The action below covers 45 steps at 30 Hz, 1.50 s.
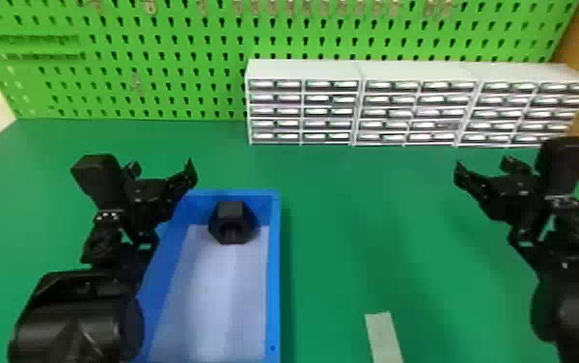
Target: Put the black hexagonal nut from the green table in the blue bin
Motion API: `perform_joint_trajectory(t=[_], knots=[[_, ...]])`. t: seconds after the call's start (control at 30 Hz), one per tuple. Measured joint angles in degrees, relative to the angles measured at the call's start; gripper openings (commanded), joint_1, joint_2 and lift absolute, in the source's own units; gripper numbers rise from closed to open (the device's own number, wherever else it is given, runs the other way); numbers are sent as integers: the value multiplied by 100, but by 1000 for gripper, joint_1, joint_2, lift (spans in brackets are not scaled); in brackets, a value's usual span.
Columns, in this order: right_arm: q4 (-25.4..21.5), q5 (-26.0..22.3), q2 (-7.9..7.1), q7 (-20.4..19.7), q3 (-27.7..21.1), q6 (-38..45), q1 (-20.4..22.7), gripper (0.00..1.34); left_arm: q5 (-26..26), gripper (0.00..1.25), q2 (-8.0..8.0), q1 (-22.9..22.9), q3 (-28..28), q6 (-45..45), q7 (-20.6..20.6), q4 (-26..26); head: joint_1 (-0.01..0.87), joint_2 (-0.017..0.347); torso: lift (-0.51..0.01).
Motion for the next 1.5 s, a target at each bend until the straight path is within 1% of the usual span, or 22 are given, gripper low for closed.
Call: perform_joint_trajectory(t=[1.5], knots=[[0, -12, -4, 0, 2, -26, 18, 925, 4, 1074, 0, -9, -2, -7, 0, 0, 686, 51, -97]])
